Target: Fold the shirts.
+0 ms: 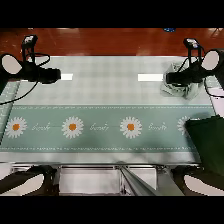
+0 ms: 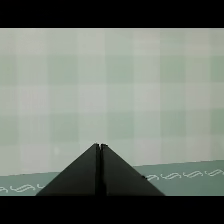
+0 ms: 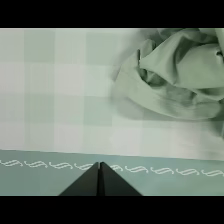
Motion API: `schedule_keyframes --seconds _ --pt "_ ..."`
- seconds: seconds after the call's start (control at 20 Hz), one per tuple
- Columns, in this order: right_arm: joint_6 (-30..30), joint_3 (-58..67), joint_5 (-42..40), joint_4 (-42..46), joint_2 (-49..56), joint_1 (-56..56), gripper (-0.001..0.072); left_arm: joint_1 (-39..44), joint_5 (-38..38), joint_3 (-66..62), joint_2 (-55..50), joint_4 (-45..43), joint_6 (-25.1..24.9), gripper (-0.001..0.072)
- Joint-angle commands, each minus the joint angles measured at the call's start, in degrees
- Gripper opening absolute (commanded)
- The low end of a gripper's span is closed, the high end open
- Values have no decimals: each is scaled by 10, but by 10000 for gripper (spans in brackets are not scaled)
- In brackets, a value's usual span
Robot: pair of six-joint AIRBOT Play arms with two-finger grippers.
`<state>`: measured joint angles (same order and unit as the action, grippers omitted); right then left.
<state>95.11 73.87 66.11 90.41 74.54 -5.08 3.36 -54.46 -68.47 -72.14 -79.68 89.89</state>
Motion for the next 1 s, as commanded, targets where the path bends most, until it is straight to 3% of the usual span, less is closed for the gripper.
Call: schedule_keyframes --seconds 0.0,0.65,0.9,0.95 --pt "0 0 0 0 0 0 22 0 0 0 0 0 0 20" --pt "2 0 -9 -2 0 0 22 0 20 0 0 24 0 20" --pt "2 0 -115 3 0 0 24 0 92 0 0 45 0 21" --pt "2 0 -150 18 0 0 70 0 106 0 -1 45 0 21"
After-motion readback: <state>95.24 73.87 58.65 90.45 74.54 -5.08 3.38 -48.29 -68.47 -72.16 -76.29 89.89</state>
